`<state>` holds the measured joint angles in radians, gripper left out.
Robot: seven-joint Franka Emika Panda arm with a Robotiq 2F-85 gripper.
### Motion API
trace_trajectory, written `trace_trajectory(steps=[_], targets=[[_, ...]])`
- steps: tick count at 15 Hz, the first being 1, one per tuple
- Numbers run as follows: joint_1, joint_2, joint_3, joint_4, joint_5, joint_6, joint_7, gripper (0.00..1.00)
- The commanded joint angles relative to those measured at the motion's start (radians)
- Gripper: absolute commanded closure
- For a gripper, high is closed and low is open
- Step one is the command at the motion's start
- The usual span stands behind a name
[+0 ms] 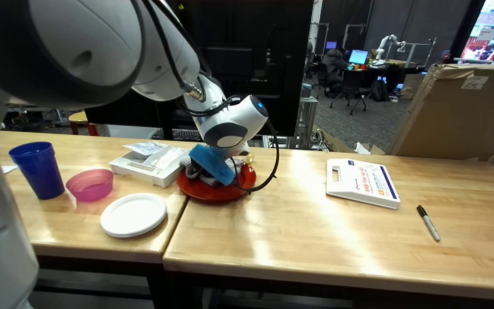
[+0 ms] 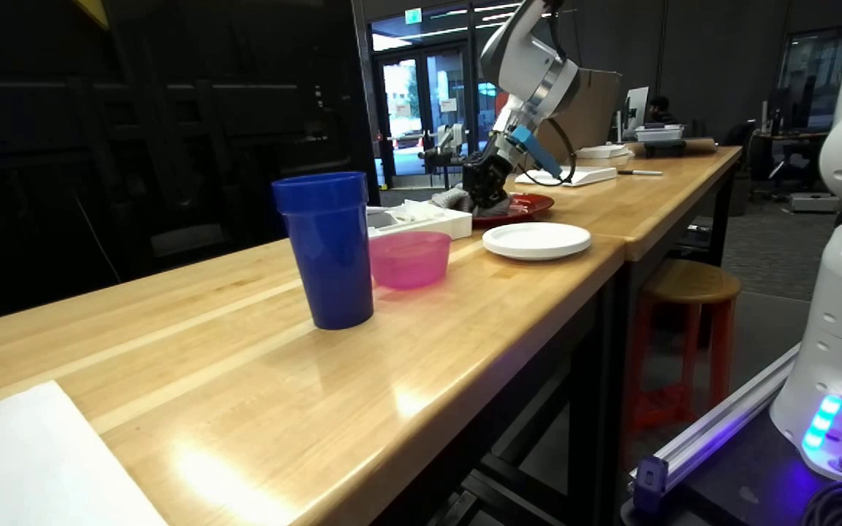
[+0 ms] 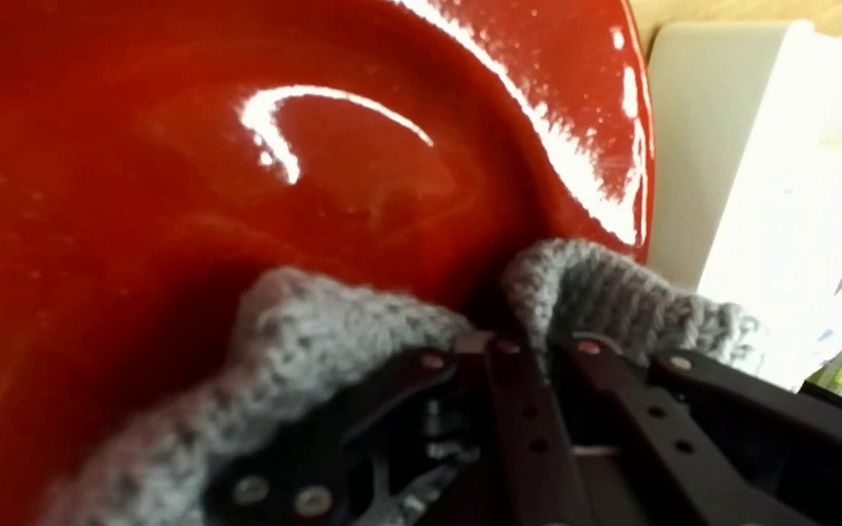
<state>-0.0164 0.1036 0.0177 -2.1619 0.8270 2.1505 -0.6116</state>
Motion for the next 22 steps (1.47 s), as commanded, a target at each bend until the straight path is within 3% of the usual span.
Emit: trace_trajectory(steps=[1, 7, 10, 13, 17, 22], targets=[[0.012, -0.038, 0.01, -0.054, 0.031, 0.087, 0.021, 0.98], [0.022, -0.07, 0.021, -0.09, 0.066, 0.171, 0.087, 0.98], [0.02, -0.083, 0.016, -0.089, 0.05, 0.065, 0.27, 0.98], [0.032, -0.092, 0.022, -0.089, 0.058, 0.053, 0.458, 0.98], [0.05, -0.097, 0.029, -0.095, 0.071, 0.094, 0.656, 0.98], [0.078, -0.125, 0.042, -0.127, -0.126, 0.231, 0.936, 0.98]])
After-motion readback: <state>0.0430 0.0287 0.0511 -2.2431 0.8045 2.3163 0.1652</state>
